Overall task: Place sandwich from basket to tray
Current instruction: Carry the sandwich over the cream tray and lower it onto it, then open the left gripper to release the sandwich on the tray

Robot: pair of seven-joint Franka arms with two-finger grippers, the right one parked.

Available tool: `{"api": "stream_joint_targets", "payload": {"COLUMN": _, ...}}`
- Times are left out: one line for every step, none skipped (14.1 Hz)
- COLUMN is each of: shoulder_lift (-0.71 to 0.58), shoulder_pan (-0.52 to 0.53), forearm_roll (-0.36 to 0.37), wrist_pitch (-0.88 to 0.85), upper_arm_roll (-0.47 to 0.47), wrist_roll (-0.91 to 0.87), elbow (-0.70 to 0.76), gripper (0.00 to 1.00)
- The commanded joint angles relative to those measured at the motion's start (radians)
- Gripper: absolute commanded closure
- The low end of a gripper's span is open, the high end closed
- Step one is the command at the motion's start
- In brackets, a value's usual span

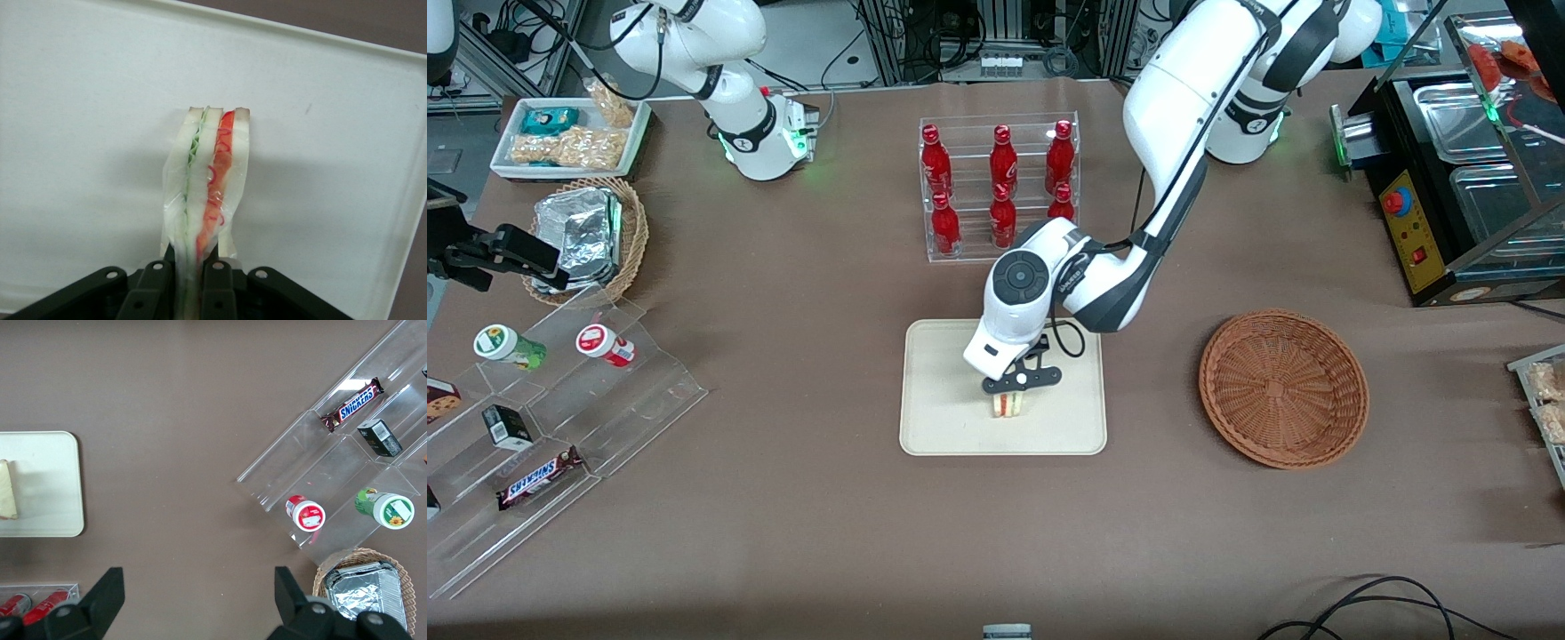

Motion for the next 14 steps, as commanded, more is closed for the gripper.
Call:
{"api": "stream_joint_targets", "payload": {"shoulder_lift": 0.021, "shoulder_pan": -0.002, "forearm_roll": -0.002, "wrist_pitch": 0.018, "upper_arm_roll": -0.002, "wrist_roll": 0.0, "elbow": 0.031, "gripper": 0.01}}
{"api": "stream_joint_targets", "payload": {"shoulder_lift": 0.015, "shoulder_pan": -0.002, "forearm_roll": -0.001, "wrist_pitch": 0.017, "upper_arm_roll": -0.002, "wrist_roll": -0.002, "elbow": 0.03, "gripper": 0.0}}
{"api": "stream_joint_targets", "payload": {"shoulder_lift": 0.006, "shoulder_pan": -0.002, "forearm_roll": -0.001, "wrist_pitch": 0.014, "upper_arm_roll": -0.001, "wrist_roll": -0.003, "elbow": 0.03, "gripper": 0.0}}
{"api": "stream_joint_targets", "payload": {"shoulder_lift": -0.017, "shoulder_pan": 0.003, "forearm_roll": -0.001, "wrist_pitch": 0.009, "upper_arm_roll": -0.001, "wrist_roll": -0.003, "elbow": 0.03, "gripper": 0.0}}
{"api": "stream_joint_targets", "payload": {"shoulder_lift": -0.051, "shoulder_pan": 0.009, "forearm_roll": -0.001, "wrist_pitch": -0.011, "upper_arm_roll": -0.001, "wrist_roll": -0.003, "elbow": 0.024, "gripper": 0.0}}
{"api": "stream_joint_targets", "payload": {"shoulder_lift": -0.086, "shoulder_pan": 0.014, "forearm_roll": 0.001, "wrist_pitch": -0.058, "upper_arm_roll": 0.001, "wrist_roll": -0.003, "elbow": 0.013, "gripper": 0.0}}
{"api": "stream_joint_targets", "payload": {"shoulder_lift": -0.127, "shoulder_pan": 0.014, "forearm_roll": 0.017, "wrist_pitch": -0.11, "upper_arm_roll": 0.007, "wrist_roll": 0.007, "elbow": -0.002, "gripper": 0.0}}
{"api": "stream_joint_targets", "payload": {"shoulder_lift": -0.164, "shoulder_pan": 0.014, "forearm_roll": 0.027, "wrist_pitch": -0.164, "upper_arm_roll": 0.033, "wrist_roll": 0.012, "elbow": -0.013, "gripper": 0.0}}
{"api": "stream_joint_targets", "payload": {"shoulder_lift": -0.195, "shoulder_pan": 0.014, "forearm_roll": 0.039, "wrist_pitch": -0.214, "upper_arm_roll": 0.07, "wrist_roll": 0.035, "elbow": -0.013, "gripper": 0.0}}
{"api": "stream_joint_targets", "payload": {"shoulder_lift": -0.224, "shoulder_pan": 0.015, "forearm_roll": 0.033, "wrist_pitch": -0.273, "upper_arm_roll": 0.084, "wrist_roll": 0.084, "elbow": -0.016, "gripper": 0.0}}
{"api": "stream_joint_targets", "payload": {"shoulder_lift": -0.249, "shoulder_pan": 0.032, "forearm_roll": 0.03, "wrist_pitch": -0.316, "upper_arm_roll": 0.088, "wrist_roll": 0.086, "elbow": -0.027, "gripper": 0.0}}
{"api": "stream_joint_targets", "payload": {"shoulder_lift": -0.273, "shoulder_pan": 0.078, "forearm_roll": 0.027, "wrist_pitch": -0.345, "upper_arm_roll": 0.087, "wrist_roll": 0.086, "elbow": -0.031, "gripper": 0.0}}
{"api": "stream_joint_targets", "payload": {"shoulder_lift": -0.282, "shoulder_pan": 0.11, "forearm_roll": 0.025, "wrist_pitch": -0.364, "upper_arm_roll": 0.085, "wrist_roll": 0.087, "elbow": -0.036, "gripper": 0.0}}
{"api": "stream_joint_targets", "payload": {"shoulder_lift": -0.293, "shoulder_pan": 0.128, "forearm_roll": 0.024, "wrist_pitch": -0.368, "upper_arm_roll": 0.085, "wrist_roll": 0.09, "elbow": -0.06, "gripper": 0.0}}
